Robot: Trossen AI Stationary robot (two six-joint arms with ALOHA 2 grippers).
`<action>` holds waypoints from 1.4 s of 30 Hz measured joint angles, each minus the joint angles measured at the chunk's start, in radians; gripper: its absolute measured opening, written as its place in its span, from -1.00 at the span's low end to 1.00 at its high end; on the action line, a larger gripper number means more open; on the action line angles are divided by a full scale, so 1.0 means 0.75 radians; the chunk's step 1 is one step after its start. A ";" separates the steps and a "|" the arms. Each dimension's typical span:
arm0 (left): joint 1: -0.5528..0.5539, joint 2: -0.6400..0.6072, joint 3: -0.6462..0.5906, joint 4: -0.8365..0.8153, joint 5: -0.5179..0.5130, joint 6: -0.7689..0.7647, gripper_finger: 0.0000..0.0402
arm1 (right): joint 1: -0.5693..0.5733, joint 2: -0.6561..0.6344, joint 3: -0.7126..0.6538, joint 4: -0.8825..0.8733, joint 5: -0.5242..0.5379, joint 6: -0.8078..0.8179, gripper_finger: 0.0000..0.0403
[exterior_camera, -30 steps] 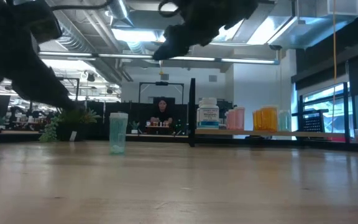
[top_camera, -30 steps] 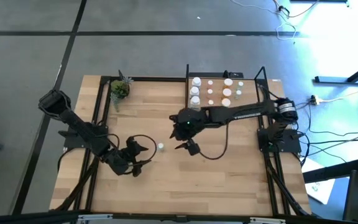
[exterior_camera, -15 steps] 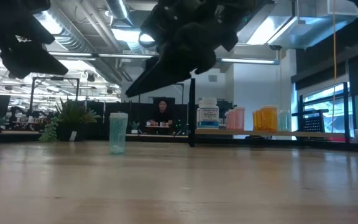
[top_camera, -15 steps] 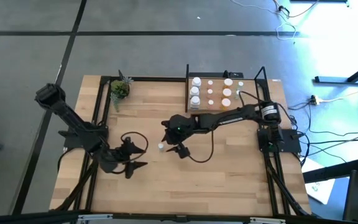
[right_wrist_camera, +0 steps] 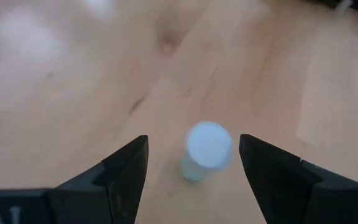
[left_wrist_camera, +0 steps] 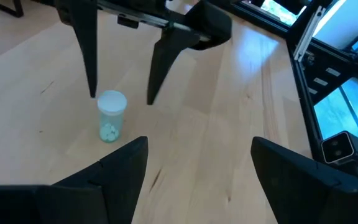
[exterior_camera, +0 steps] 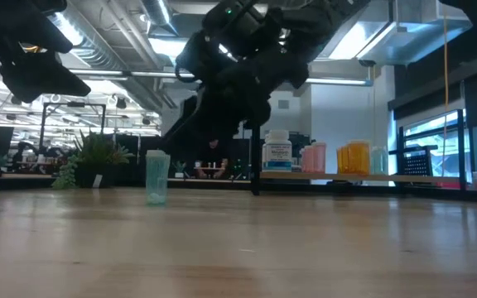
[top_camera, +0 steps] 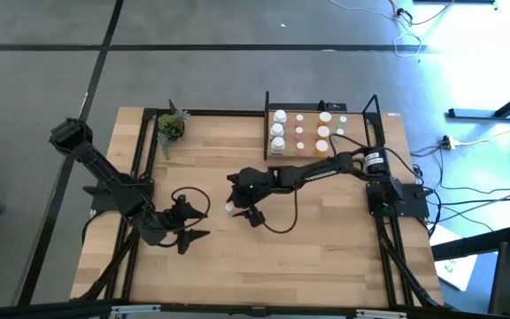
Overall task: Pick and place medicine bottles onto shelf by color
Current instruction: Put the blue pill bottle on the shelf aligned with the other blue pill bottles
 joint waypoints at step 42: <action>0.002 0.001 0.000 0.003 0.000 -0.001 0.39 | -0.006 0.039 0.001 0.063 0.058 -0.001 0.27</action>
